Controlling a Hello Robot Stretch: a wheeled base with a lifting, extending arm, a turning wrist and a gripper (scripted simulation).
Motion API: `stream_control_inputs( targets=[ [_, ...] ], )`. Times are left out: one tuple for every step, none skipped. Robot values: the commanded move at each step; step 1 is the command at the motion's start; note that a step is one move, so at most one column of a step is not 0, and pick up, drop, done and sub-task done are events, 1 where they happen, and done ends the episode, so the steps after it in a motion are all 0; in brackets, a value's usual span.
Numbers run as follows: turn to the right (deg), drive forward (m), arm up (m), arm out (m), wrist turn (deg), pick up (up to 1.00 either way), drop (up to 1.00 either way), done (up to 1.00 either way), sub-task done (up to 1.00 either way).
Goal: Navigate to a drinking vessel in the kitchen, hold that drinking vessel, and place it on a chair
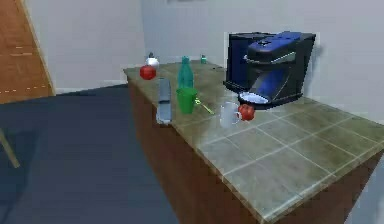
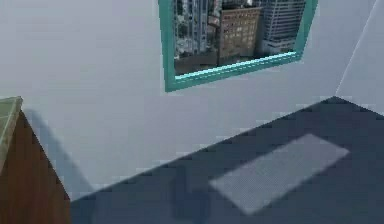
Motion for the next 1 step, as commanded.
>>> stream_control_inputs(
  targets=[
    [-45.0,0.00,0.00,0.00,0.0,0.00,0.00,0.00,0.00]
  ],
)
